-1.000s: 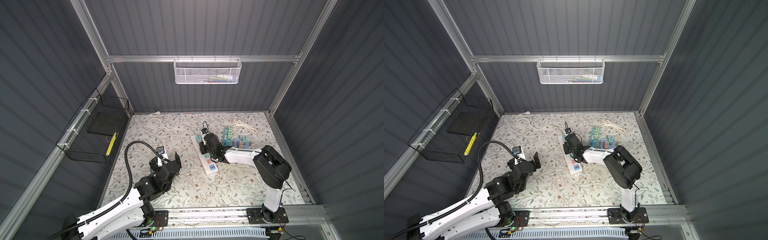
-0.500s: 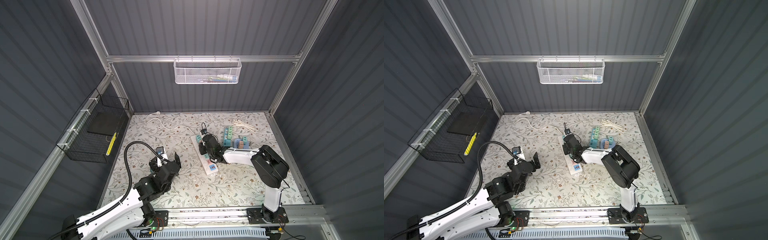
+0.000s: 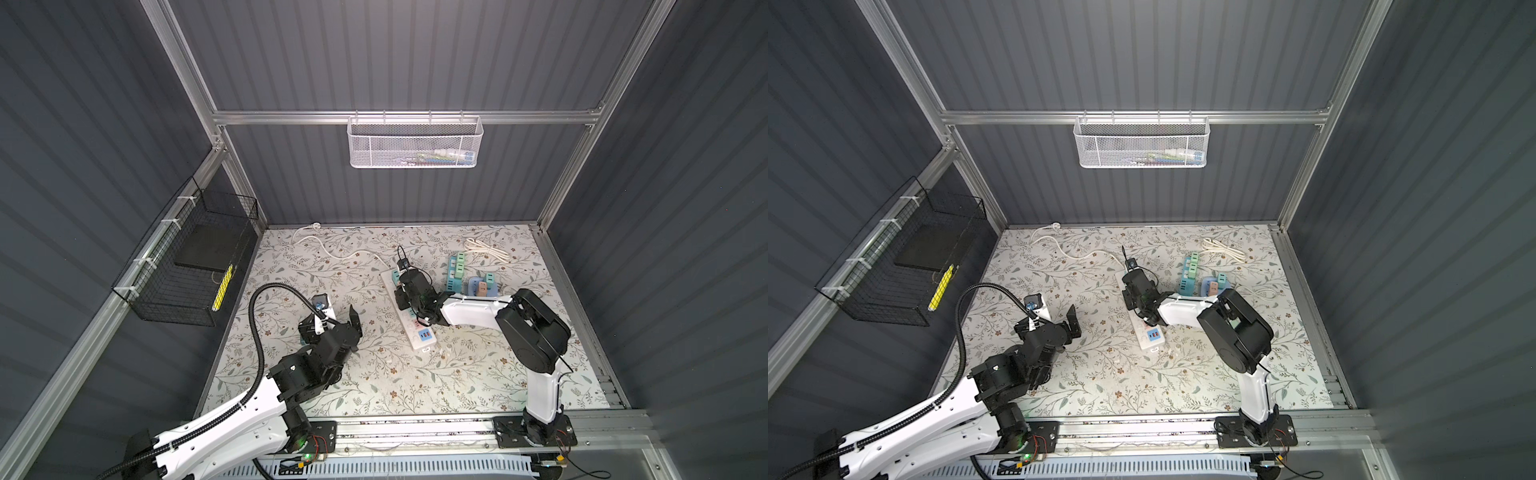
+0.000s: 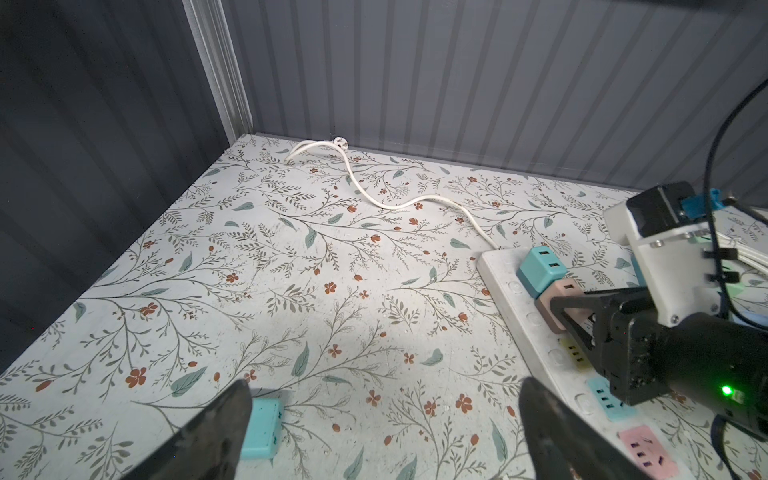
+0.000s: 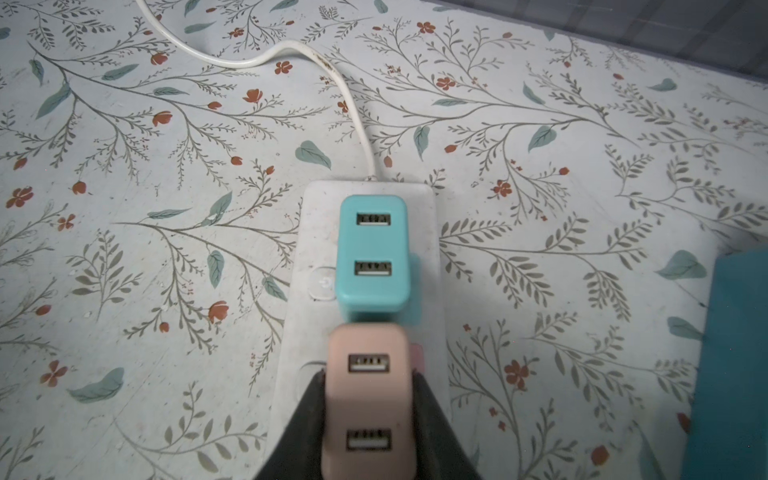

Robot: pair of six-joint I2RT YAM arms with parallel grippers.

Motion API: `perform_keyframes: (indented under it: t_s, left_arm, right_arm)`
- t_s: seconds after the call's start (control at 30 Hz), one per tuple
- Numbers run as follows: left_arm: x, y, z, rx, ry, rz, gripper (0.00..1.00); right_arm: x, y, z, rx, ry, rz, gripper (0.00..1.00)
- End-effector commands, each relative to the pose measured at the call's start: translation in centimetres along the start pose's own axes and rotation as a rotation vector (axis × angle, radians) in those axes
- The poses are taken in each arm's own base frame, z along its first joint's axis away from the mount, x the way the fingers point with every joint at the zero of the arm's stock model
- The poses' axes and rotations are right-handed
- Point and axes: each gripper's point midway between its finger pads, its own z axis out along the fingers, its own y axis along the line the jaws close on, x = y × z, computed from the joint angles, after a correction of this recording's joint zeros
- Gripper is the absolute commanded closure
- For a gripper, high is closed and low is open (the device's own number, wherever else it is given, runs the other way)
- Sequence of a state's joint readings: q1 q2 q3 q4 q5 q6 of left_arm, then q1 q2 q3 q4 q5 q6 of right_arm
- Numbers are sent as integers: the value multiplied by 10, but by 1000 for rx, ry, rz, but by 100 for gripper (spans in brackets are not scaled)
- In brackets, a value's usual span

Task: Insert the plug
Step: 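Press the pink adapter down into the socket with the right gripper, then withdraw the open right gripper while the left gripper moves toward the small teal adapter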

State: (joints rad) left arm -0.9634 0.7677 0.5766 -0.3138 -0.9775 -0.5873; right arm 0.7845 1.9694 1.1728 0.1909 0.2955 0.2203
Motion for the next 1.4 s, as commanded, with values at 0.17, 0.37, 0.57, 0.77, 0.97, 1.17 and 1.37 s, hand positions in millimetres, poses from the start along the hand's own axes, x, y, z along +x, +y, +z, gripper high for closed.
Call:
perform_keyframes:
  t_s: [0.17, 0.37, 0.57, 0.77, 0.97, 1.17, 1.37]
  left_arm:
    - [2, 3, 1, -16, -10, -9, 0]
    - [-2, 4, -1, -14, -11, -7, 0]
    - [-17, 2, -5, -14, -35, 3, 0]
    - [-31, -3, -6, -23, -48, 36, 0]
    - [-39, -12, -5, -10, -58, 36, 0]
    - [-38, -15, -4, -5, -49, 35, 0]
    - [-34, -13, -3, -8, -41, 29, 0]
  right_arm:
    - [99, -8, 13, 26, 323, -83, 79]
    - [59, 0, -3, -16, 261, -49, 67]
    - [-8, 4, -31, -104, 148, 30, 47]
    - [-43, 3, -58, -156, 77, 40, 38]
    - [-53, -17, -53, -100, 71, 37, 37]
    - [-37, -29, -34, -69, 123, 31, 37]
    - [-12, -33, -19, -67, 175, 46, 37]
